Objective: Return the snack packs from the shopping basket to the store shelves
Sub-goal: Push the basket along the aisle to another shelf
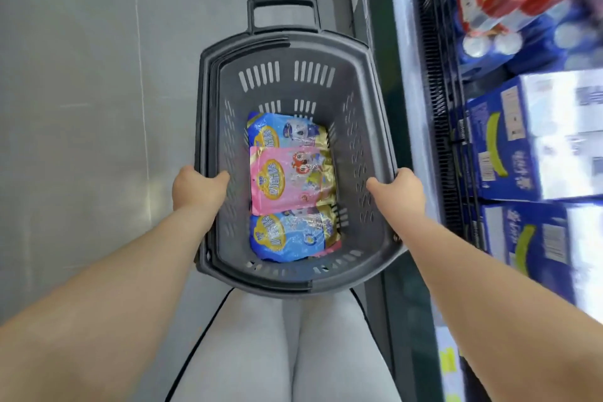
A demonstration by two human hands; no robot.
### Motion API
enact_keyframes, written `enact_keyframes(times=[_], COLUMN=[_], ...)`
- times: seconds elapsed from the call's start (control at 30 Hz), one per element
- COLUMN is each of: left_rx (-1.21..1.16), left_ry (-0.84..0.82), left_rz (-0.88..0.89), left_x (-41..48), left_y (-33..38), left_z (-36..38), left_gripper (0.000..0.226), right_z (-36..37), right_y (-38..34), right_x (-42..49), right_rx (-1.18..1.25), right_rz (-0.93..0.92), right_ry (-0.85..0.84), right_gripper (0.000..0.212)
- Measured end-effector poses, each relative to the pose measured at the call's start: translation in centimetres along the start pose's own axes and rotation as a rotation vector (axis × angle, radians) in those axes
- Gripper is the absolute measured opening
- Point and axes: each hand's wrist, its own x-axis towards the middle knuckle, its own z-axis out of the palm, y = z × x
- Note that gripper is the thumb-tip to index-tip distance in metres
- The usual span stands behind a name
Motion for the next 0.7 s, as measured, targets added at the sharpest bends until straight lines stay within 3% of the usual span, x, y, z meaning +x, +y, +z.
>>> enact_keyframes(times=[0.3,0.53,0.7], left_rx=[-0.012,0.03,0.083], left_ry=[0.029,-0.063,-0.217], left_rz=[0.163,0.371,0.642], left_x=[-6.6,-4.2,-4.6], left_y=[2.9,3.8,4.5], left_z=[-15.6,-20.2,-23.1], left_gripper=[0.031,0.036,0.028], right_z=[-9.4,-7.1,-3.9], right_y=[-5.9,-6.6,-4.7], right_x=[-14.1,-22.0,-30.4], right_rx=[0.126,0.251,0.372], right_rz=[-0.063,0.048,0.256], right_ry=[0.055,0.234,0.427], right_gripper=[0.037,0.042,0.044])
